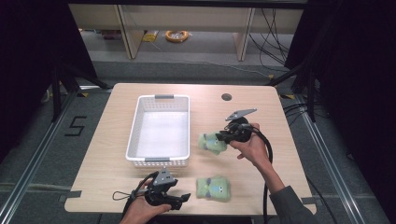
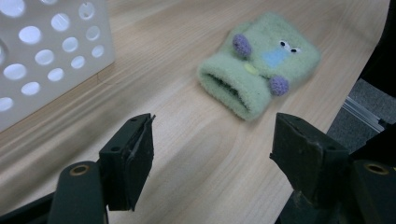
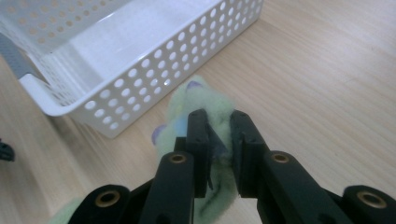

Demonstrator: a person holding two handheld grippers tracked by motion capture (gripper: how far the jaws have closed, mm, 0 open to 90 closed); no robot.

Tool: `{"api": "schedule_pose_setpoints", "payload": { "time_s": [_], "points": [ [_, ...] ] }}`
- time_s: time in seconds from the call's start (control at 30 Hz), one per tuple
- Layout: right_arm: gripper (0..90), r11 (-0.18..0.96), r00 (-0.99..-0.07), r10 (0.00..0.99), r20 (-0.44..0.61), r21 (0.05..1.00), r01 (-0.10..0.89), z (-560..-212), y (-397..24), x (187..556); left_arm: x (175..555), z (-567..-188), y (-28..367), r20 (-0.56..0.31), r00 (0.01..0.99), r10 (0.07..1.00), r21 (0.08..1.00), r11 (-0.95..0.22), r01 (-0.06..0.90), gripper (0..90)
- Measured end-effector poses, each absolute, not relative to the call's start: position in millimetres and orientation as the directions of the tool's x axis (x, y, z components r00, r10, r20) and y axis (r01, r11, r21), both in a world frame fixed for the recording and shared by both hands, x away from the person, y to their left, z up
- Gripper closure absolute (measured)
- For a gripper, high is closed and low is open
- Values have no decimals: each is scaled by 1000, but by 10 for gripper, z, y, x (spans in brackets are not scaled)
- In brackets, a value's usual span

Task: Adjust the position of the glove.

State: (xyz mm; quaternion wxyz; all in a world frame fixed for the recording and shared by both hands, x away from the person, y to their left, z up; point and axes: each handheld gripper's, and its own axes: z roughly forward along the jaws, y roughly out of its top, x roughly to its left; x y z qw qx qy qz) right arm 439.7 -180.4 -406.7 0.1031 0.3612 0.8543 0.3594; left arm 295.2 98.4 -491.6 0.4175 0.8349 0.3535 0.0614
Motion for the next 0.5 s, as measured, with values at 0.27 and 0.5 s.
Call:
{"api": "schedule_pose_setpoints", "payload": {
  "time_s": [0.27, 0.5],
  "points": [
    [799, 471, -749, 656, 96, 723, 505, -3933, -1919, 4136, 2956, -4899, 979, -205, 725, 658, 751, -369, 547, 297],
    [799, 467, -768, 624, 146, 718, 516, -3937, -2007, 3898, 3000, -4838, 972, -211, 729, 651, 763, -357, 540, 319]
  ]
}}
